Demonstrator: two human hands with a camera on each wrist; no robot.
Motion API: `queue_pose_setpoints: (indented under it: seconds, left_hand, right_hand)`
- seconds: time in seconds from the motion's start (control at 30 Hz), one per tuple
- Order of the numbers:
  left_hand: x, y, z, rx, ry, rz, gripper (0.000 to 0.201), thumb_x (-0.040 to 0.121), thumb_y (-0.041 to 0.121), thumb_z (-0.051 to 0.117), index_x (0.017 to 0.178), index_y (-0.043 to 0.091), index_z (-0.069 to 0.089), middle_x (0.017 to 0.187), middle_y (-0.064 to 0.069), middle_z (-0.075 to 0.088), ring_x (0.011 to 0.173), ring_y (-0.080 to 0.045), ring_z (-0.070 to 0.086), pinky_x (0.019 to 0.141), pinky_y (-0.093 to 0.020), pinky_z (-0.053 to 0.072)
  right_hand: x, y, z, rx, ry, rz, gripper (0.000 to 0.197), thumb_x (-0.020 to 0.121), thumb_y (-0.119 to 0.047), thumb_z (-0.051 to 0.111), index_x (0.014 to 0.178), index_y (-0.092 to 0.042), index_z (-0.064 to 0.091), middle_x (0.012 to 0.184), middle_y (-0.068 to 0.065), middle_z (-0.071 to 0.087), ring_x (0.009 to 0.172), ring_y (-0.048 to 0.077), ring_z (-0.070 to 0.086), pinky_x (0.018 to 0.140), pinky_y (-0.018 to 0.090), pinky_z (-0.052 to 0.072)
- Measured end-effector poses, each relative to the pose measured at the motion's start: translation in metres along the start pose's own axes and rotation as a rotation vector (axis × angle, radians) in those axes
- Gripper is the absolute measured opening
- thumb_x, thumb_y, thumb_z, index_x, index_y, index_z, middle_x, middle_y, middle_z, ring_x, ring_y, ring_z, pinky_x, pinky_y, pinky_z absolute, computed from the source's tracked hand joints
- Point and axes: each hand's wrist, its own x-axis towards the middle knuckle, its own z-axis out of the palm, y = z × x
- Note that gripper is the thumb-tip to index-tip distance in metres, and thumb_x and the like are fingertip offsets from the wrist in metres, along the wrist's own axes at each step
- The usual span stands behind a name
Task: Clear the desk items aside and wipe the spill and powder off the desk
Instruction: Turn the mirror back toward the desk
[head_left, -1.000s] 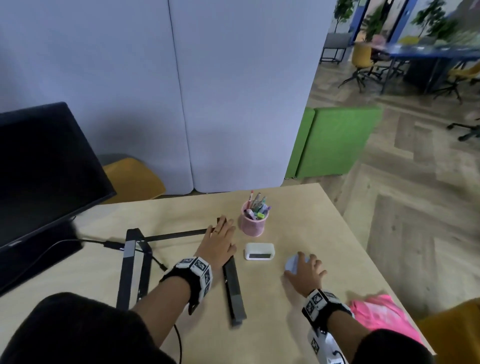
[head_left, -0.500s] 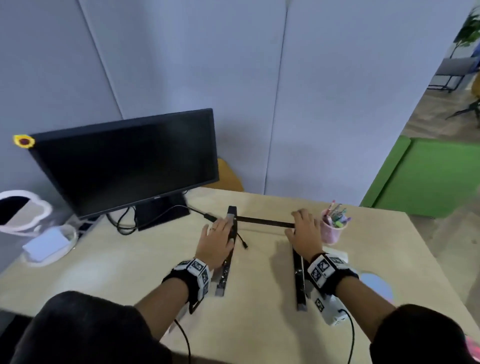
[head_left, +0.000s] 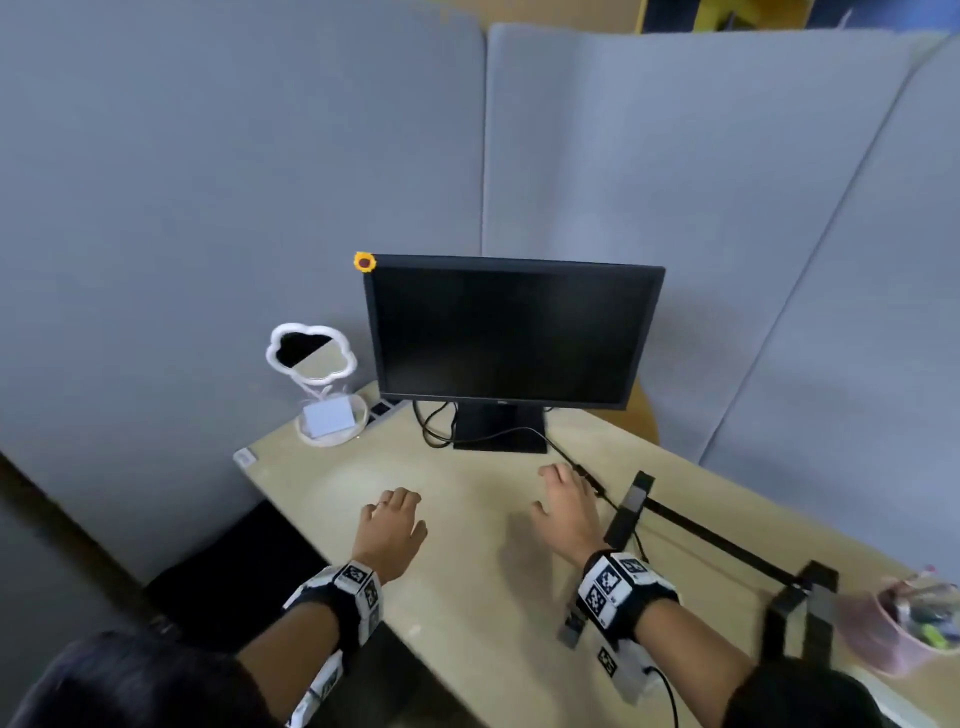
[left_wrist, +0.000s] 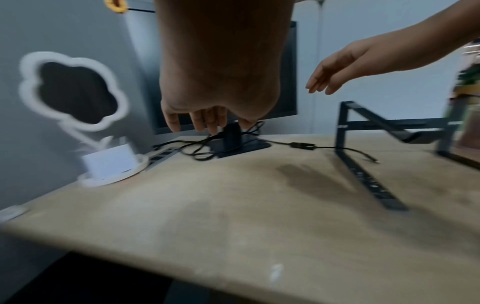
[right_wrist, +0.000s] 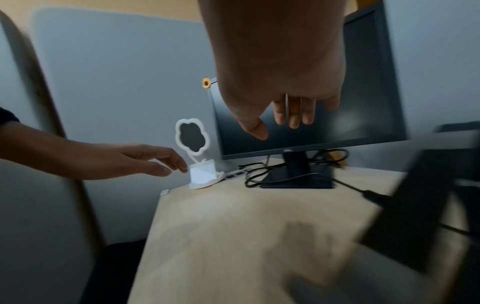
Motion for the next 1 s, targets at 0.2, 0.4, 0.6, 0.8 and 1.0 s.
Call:
queue_pose_setpoints:
  seconds: [0.2, 0.4, 0.6, 0.8, 1.0]
  left_hand:
    - [0.007, -0.088, -0.010, -0.030, -0.028, -0.216, 0.044, 0.094, 0.033, 0.041, 0.136, 0.019, 0.036, 0.137, 0.002, 0.041, 0.130, -0.018, 0.036, 0.102, -0.038, 0.034]
    - [0.064, -0.174, -0.033, -0.157, -0.026, -0.350, 0.055, 0.093, 0.032, 0.049, 0.140, 0.012, 0.028, 0.143, -0.004, 0.036, 0.132, -0.024, 0.036, 0.104, -0.045, 0.035]
    - [0.147, -0.243, -0.077, -0.275, 0.110, -0.389, 0.073, 0.091, 0.030, 0.056, 0.145, 0.002, 0.016, 0.144, -0.014, 0.032, 0.132, -0.034, 0.038, 0.105, -0.046, 0.034]
    - [0.211, -0.279, -0.114, -0.302, 0.229, -0.301, 0.076, 0.090, 0.024, 0.059, 0.147, 0.002, 0.013, 0.145, -0.016, 0.030, 0.131, -0.036, 0.038, 0.104, -0.049, 0.035]
    - [0.238, -0.294, -0.113, -0.346, 0.282, -0.102, 0.032, 0.096, 0.024, 0.048, 0.125, 0.009, 0.046, 0.123, -0.011, 0.056, 0.111, -0.034, 0.054, 0.089, -0.044, 0.040]
  right_hand:
    - [0.049, -0.085, 0.043, 0.063, -0.109, -0.138, 0.044, 0.085, -0.020, 0.052, 0.127, -0.011, 0.046, 0.125, 0.005, 0.047, 0.116, 0.025, 0.046, 0.103, 0.035, 0.032]
    - [0.130, -0.164, 0.071, 0.125, -0.097, -0.171, 0.046, 0.085, -0.017, 0.056, 0.130, -0.014, 0.043, 0.128, 0.003, 0.044, 0.117, 0.023, 0.046, 0.101, 0.034, 0.035]
    - [0.232, -0.235, 0.076, 0.143, -0.030, -0.215, 0.054, 0.085, -0.012, 0.056, 0.135, -0.015, 0.038, 0.135, 0.002, 0.039, 0.113, 0.025, 0.049, 0.090, 0.044, 0.047]
    - [0.278, -0.265, 0.093, 0.258, -0.039, -0.185, 0.056, 0.088, -0.013, 0.051, 0.140, -0.019, 0.031, 0.144, -0.002, 0.035, 0.104, 0.028, 0.058, 0.082, 0.046, 0.051]
    - [0.296, -0.270, 0.115, 0.379, -0.032, -0.154, 0.035, 0.093, -0.016, 0.050, 0.126, -0.017, 0.038, 0.122, 0.005, 0.054, 0.100, 0.026, 0.059, 0.074, 0.037, 0.050]
